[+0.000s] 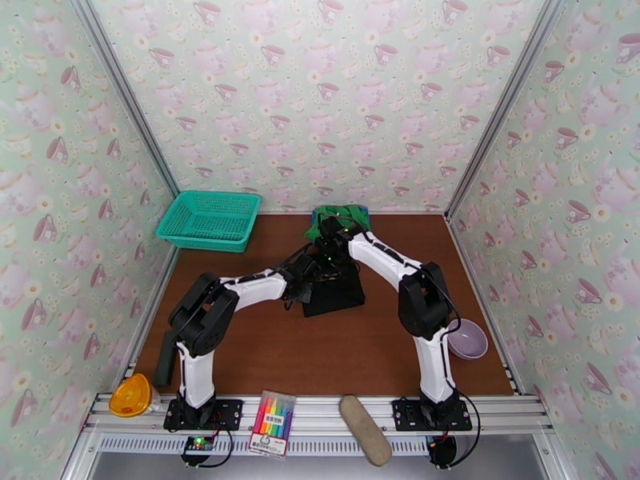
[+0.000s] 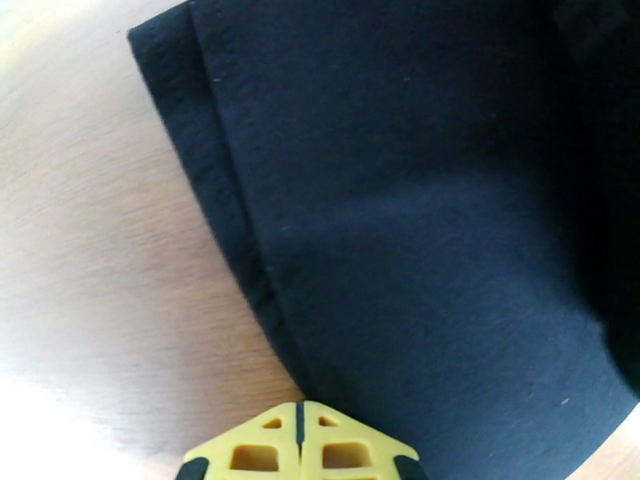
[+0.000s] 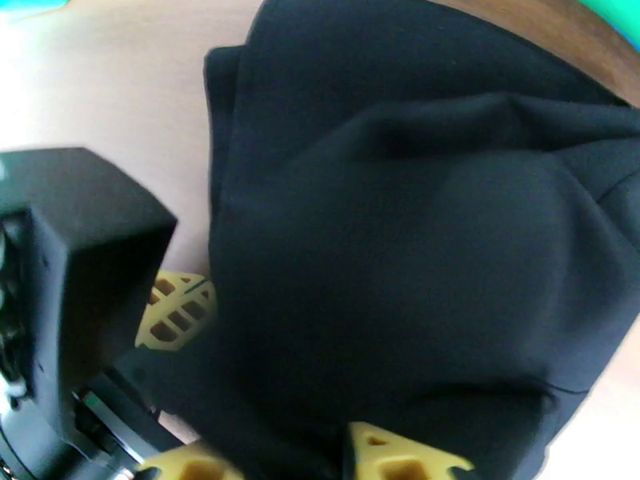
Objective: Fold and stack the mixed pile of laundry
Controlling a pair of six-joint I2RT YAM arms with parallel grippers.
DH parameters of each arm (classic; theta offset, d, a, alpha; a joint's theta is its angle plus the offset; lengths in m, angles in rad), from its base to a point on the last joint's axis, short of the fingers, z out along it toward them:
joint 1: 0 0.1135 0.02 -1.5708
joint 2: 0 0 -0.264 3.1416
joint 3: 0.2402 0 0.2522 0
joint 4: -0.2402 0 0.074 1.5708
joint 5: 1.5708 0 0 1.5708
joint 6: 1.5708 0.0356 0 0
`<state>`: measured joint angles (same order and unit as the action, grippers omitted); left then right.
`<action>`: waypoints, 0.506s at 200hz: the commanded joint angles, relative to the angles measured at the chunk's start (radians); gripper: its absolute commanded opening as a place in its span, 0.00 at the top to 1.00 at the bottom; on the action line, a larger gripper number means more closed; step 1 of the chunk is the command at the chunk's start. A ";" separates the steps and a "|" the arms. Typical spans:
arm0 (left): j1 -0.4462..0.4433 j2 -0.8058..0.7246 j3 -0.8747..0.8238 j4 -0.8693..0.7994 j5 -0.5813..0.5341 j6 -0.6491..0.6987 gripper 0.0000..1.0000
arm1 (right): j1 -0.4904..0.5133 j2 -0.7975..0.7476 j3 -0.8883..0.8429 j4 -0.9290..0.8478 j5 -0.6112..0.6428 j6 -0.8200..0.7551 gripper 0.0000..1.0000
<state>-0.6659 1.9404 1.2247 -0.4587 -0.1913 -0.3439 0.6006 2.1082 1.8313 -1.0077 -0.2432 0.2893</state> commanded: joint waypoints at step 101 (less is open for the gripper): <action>0.050 -0.420 -0.104 -0.174 -0.195 0.131 0.99 | 0.002 -0.232 -0.008 0.001 0.001 0.043 0.59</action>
<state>-0.6376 1.6135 1.1553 -0.5793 -0.3359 -0.2420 0.6128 1.9278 1.8557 -1.0138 -0.2687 0.3115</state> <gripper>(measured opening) 0.040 0.422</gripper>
